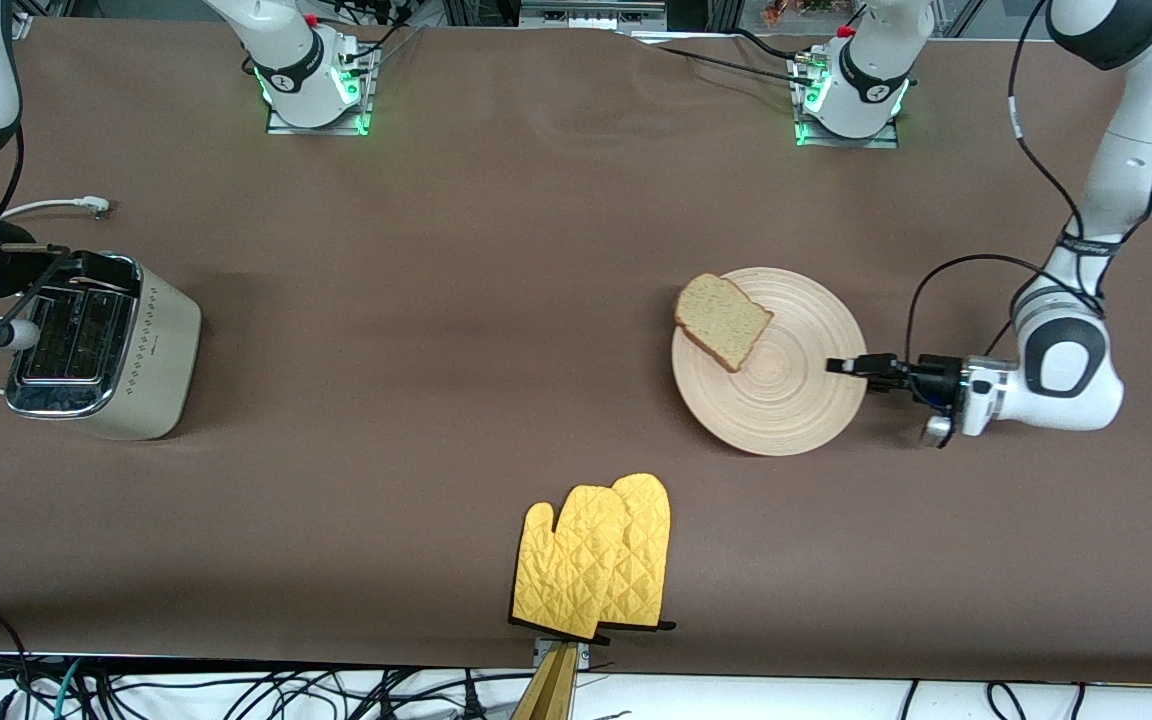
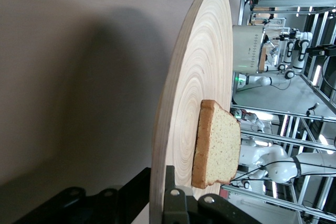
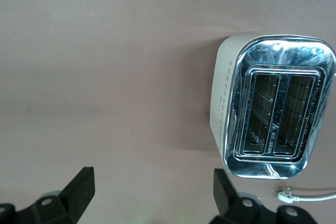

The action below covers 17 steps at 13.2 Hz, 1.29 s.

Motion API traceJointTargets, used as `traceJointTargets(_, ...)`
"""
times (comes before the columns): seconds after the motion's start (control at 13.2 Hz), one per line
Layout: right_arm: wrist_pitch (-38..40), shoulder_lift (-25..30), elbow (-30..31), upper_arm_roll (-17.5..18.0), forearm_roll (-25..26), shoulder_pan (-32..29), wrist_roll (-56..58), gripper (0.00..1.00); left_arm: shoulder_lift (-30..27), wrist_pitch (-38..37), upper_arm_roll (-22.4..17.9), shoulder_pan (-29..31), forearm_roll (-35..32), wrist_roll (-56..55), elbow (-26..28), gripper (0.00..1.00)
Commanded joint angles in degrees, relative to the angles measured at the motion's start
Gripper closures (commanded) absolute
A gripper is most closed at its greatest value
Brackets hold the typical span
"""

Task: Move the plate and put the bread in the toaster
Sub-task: 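Slide the wooden plate with the left gripper toward the toaster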

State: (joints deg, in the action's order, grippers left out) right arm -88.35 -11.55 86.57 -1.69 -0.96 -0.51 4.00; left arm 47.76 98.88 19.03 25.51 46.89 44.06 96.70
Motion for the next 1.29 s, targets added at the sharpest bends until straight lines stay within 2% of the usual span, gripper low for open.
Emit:
traceJointTargets(0.0,0.54,0.21,-0.35,0.28,0.08,-0.19,-0.22,0.0,-1.0,3.4,-0.22,-7.38,4.77,-2.74,-0.73,1.0)
traceJointTargets(0.3,0.54,0.21,-0.35,0.28,0.08,-0.19,-0.13,0.0,-2.67,9.56,-1.71,-19.51,14.87,-4.15,-0.64,1.0)
traceJointTargets(0.61,0.54,0.21,-0.35,0.28,0.08,-0.1,-0.22,0.0,-2.68,14.83,-3.47,-28.31,19.89,-3.81,-0.47,1.0)
traceJointTargets(0.84,0.54,0.03,-0.35,0.28,0.08,-0.1,-0.22,0.0,-2.5,18.62,-3.65,-31.66,21.84,-3.98,-0.02,1.0)
traceJointTargets(1.22,0.37,-0.05,-0.18,0.37,-0.53,-0.1,-0.22,0.0,-1.36,20.73,-3.91,-32.55,22.02,-4.33,0.41,1.0)
